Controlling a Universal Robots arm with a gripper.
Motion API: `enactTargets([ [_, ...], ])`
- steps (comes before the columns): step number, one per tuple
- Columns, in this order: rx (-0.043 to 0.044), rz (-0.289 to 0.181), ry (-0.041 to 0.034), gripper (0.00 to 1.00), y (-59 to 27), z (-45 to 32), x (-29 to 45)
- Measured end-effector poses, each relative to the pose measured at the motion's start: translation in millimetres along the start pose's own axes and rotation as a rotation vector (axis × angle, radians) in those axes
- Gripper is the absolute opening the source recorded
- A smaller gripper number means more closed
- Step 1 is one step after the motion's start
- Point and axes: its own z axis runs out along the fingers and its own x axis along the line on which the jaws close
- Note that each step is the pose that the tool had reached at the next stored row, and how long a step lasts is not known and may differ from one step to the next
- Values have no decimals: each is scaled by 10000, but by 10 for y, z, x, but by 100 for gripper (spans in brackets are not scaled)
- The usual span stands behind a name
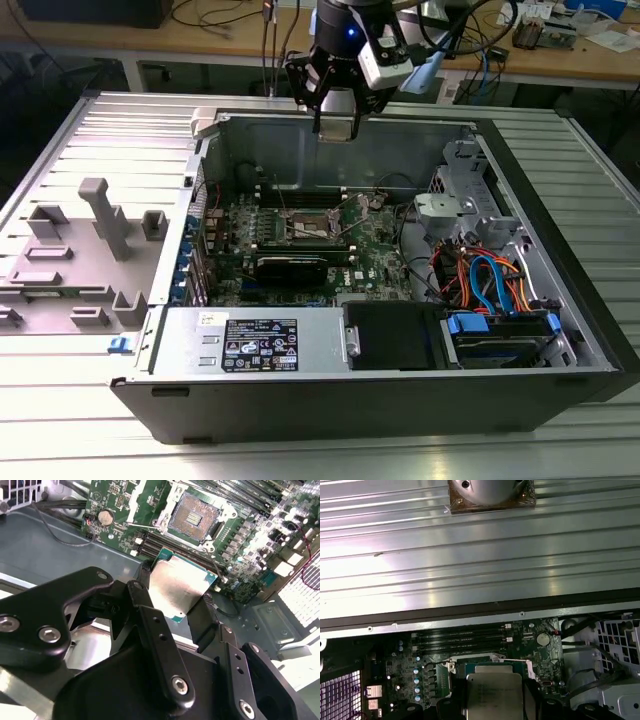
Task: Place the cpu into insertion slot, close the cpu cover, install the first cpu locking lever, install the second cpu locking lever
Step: 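Place the cpu into insertion slot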
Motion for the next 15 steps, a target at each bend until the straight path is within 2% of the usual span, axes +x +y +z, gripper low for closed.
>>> enactTargets([
  [4, -2, 420, -26, 54, -2, 7, -1],
  [15, -1, 433, -25, 54, -2, 8, -1],
])
